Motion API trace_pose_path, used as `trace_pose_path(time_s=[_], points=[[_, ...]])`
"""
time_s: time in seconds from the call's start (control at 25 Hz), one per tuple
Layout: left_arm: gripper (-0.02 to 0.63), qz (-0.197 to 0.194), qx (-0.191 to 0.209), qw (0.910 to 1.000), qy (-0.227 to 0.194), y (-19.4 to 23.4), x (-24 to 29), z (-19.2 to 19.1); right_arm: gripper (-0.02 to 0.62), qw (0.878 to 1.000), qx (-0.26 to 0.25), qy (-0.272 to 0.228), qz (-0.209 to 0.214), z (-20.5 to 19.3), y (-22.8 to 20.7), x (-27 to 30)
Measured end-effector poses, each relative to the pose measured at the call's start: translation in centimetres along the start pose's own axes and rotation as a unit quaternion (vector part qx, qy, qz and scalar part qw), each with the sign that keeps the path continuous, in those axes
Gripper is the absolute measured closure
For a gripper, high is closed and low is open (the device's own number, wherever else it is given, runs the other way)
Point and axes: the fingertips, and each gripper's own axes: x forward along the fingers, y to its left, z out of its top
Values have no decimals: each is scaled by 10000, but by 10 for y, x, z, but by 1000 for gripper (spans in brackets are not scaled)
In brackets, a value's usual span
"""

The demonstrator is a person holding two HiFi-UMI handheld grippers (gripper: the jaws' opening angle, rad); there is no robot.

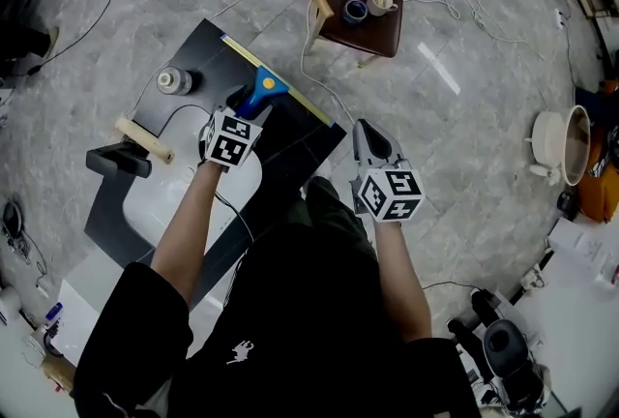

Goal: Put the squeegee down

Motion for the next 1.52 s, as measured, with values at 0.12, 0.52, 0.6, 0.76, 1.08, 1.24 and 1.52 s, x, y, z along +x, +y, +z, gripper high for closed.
trace_pose_path(time_s=[0.12, 0.52, 0.6, 0.76, 1.08, 1.24, 1.52], points=[[329, 55, -38, 9998, -210, -1, -17, 5, 594, 9999, -88, -89, 20, 5, 10, -6], [510, 392, -211, 9943, -972, -3, -80, 25, 594, 9981, -389, -402, 252, 23, 45, -29], [553, 519, -277, 9925, -1070, -4, -94, 25, 594, 9969, -541, -426, 387, 27, 52, -33], [599, 772, -391, 9884, -1250, -14, -124, 25, 594, 9930, -777, -522, 716, 39, 63, -46], [603, 1134, -756, 9746, -1777, -71, -179, 39, 594, 9775, -1330, -636, 1509, 44, 77, -81], [603, 1484, -854, 9631, -2075, -108, -200, 44, 594, 9665, -1491, -705, 1968, 45, 75, -110], [604, 2172, -1473, 9316, -2517, -161, -240, 41, 594, 9513, -1671, -904, 2427, 46, 58, -164]])
